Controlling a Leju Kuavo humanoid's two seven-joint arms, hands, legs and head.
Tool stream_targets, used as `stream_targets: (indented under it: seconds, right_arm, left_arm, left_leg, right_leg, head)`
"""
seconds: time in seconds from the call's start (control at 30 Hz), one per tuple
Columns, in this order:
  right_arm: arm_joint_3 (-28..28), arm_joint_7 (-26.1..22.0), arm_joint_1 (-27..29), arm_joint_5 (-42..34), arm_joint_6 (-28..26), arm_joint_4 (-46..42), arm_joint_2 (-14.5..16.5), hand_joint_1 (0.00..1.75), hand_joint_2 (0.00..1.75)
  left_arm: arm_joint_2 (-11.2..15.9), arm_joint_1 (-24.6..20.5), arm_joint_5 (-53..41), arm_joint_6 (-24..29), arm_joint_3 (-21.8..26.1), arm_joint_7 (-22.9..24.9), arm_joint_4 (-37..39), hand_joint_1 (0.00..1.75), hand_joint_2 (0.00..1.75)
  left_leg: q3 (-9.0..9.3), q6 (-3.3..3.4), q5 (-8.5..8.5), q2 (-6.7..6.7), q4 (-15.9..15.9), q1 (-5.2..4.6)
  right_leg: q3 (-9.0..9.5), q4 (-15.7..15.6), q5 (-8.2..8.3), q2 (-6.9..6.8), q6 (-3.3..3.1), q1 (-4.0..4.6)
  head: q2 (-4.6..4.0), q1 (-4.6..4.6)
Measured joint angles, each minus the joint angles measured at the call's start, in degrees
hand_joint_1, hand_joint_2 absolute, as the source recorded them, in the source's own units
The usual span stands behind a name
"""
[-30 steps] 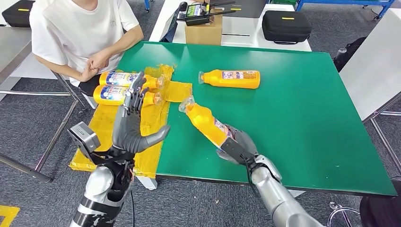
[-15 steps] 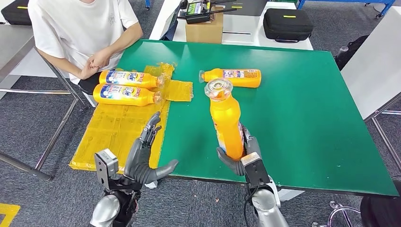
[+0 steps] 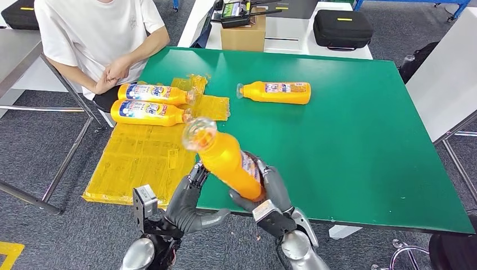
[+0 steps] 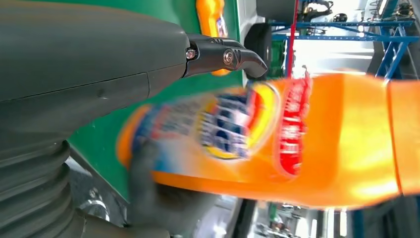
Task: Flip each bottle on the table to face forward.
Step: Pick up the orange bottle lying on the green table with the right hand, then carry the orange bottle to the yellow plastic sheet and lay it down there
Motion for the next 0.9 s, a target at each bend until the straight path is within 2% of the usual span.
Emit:
stream_targets:
  seconds: [0.27, 0.63, 0.67, 0.73, 0.77, 0.8, 0.87, 0.9]
  right_arm:
    - [7.16, -0.13, -1.73, 1.8, -1.14, 2.36, -0.15, 1.75, 1.75]
    - [9.93, 0.76, -3.14, 1.6, -1.64, 4.85, -0.43, 1.75, 1.75]
    - [10.07, 0.86, -3.28, 1.64, -1.64, 5.02, -0.46, 1.75, 1.75]
    - [10.34, 1.04, -3.6, 1.69, -1.64, 5.38, -0.5, 1.7, 1.75]
    - [10.48, 1.1, -3.77, 1.68, -1.63, 5.56, -0.51, 1.42, 1.75]
    - [10.6, 1.18, -3.94, 1.65, -1.62, 5.73, -0.51, 1.02, 1.75]
    - [10.8, 1.39, -4.25, 1.57, -1.6, 6.03, -0.53, 0.2, 1.75]
    - [10.89, 1.51, -4.34, 1.51, -1.63, 6.16, -0.55, 0.03, 1.75]
  left_arm:
    - [-1.38, -0.52, 5.36, 1.66, -0.86, 0.3, 0.08, 0.0, 1.75]
    - [-1.67, -0.67, 7.56, 3.25, -0.97, 0.63, -0.37, 0.02, 1.75]
    - [-1.67, -0.71, 7.59, 3.29, -0.98, 0.63, -0.37, 0.11, 1.75]
    - [-1.68, -0.81, 7.68, 3.42, -1.0, 0.67, -0.37, 0.97, 1.75]
    - [-1.68, -0.87, 7.72, 3.51, -1.01, 0.7, -0.37, 1.39, 1.75]
    - [-1.68, -0.92, 7.79, 3.6, -1.01, 0.74, -0.37, 1.74, 1.75]
    - [-1.67, -1.03, 8.06, 3.74, -1.03, 0.91, -0.36, 1.75, 1.75]
    - [-1.66, -1.08, 8.42, 3.77, -1.03, 1.02, -0.36, 1.75, 1.75]
  left_leg:
    - [0.01, 0.0, 0.01, 0.0, 0.0, 0.0]
    - [0.0, 0.0, 0.0, 0.0, 0.0, 0.0]
    - [0.0, 0.0, 0.0, 0.0, 0.0, 0.0]
    - [0.0, 0.0, 0.0, 0.0, 0.0, 0.0]
    - [0.0, 0.0, 0.0, 0.0, 0.0, 0.0]
    - [0.0, 0.0, 0.0, 0.0, 0.0, 0.0]
    - [0.01, 0.0, 0.01, 0.0, 0.0, 0.0]
    - [0.01, 0.0, 0.01, 0.0, 0.0, 0.0]
  right_leg:
    - [0.01, 0.0, 0.0, 0.0, 0.0, 0.0]
    - [-0.01, 0.0, 0.0, 0.0, 0.0, 0.0]
    - [-0.01, 0.0, 0.0, 0.0, 0.0, 0.0]
    - [-0.01, 0.0, 0.0, 0.0, 0.0, 0.0]
    - [-0.01, -0.01, 0.0, 0.0, 0.0, 0.0]
    - [-0.01, 0.0, 0.0, 0.0, 0.0, 0.0]
    - [-0.01, 0.0, 0.0, 0.0, 0.0, 0.0]
    - [-0.01, 0.0, 0.0, 0.0, 0.0, 0.0]
  head:
    - [-0.01, -0.01]
    - [0.0, -0.01]
    - [0.0, -0.01]
    - [-0.01, -0.01]
    - [-0.01, -0.01]
    - [-0.01, -0.01]
    - [0.0, 0.0]
    - [0.0, 0.0]
